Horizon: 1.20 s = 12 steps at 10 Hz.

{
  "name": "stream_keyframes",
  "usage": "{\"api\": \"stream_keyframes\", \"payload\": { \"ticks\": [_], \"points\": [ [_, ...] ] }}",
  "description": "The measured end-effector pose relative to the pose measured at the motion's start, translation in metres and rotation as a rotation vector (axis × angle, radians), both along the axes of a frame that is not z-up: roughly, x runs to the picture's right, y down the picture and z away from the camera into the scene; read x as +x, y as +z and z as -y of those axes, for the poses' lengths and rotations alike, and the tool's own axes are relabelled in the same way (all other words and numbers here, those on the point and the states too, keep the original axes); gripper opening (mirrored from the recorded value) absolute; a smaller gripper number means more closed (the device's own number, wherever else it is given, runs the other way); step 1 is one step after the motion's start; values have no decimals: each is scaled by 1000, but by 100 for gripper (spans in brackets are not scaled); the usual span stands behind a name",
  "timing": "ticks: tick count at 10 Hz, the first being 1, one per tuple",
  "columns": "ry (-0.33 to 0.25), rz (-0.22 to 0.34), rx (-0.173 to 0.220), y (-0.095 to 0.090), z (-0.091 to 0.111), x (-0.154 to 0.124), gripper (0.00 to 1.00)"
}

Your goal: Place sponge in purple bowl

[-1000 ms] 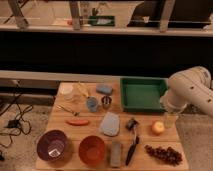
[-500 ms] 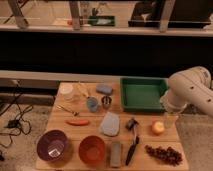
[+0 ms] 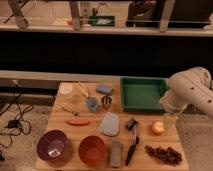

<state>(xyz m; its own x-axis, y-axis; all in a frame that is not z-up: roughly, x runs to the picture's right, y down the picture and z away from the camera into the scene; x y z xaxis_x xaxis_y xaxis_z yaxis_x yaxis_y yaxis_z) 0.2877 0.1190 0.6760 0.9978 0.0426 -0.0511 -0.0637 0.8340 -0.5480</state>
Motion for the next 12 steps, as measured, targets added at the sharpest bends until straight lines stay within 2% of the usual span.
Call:
{"api": "stream_keyframes", "payload": {
  "ticks": [2,4,8,12],
  "points": [
    [-8,17,-2,-2,-1,-11,80],
    [-27,47,7,-4,-1,-34,80],
    [-82,143,17,-6,-7,-108,80],
    [-106,200,27,-1,-18,-181,80]
  ]
}}
